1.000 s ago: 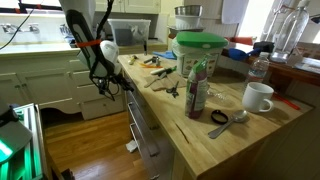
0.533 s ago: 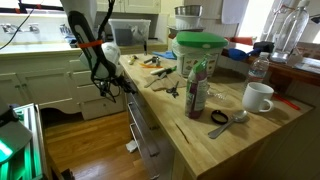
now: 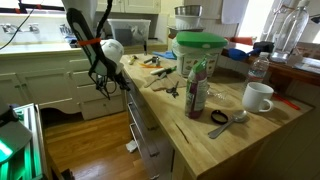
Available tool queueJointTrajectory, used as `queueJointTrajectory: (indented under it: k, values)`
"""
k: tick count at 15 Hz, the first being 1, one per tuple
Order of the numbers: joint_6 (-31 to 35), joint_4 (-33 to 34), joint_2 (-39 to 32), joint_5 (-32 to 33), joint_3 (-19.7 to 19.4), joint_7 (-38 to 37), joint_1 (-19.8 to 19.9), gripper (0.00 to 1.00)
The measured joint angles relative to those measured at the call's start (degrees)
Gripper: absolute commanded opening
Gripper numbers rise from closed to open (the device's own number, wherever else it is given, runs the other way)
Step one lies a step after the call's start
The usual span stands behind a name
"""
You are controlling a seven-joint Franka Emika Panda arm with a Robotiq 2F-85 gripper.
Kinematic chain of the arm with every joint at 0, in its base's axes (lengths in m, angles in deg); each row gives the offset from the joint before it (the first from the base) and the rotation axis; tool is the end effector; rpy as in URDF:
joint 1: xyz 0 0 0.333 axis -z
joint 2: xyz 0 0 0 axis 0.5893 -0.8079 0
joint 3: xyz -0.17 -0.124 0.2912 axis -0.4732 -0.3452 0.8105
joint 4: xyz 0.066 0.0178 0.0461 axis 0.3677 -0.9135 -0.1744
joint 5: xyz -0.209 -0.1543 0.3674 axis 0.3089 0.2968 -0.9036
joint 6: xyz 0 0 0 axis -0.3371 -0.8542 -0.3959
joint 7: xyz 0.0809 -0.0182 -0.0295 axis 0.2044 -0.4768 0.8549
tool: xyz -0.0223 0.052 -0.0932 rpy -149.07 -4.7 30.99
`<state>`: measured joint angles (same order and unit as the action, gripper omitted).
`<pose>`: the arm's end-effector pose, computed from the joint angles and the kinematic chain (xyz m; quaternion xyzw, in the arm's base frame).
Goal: Open the topmost drawer.
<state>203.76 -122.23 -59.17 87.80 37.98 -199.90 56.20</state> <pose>0.4782 0.0726 0.1480 -0.9460 0.1983 -0.2500 0.0574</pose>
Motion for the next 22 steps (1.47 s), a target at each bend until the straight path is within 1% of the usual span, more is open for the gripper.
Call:
queueJointTrajectory:
  k: [3,5,8,12,15,19,22]
  values:
    - [4.21,-3.12,-0.08,-3.77,-0.17,0.69,-0.85,0.0]
    - [4.52,-4.53,-0.05,-4.62,0.05,0.75,-1.1,0.0]
    - [3.91,-4.54,0.81,-4.66,0.82,0.63,-0.99,0.0]
    - [-0.48,-4.45,3.82,-4.48,1.07,0.69,-0.97,0.0]
    - [-5.52,-4.38,5.15,-3.9,1.01,1.31,-0.97,0.0]
    - [-11.28,-3.17,4.89,-1.0,0.93,1.6,-0.96,0.0]
    - [-12.86,-2.2,3.45,1.86,0.73,2.02,-0.91,0.0]
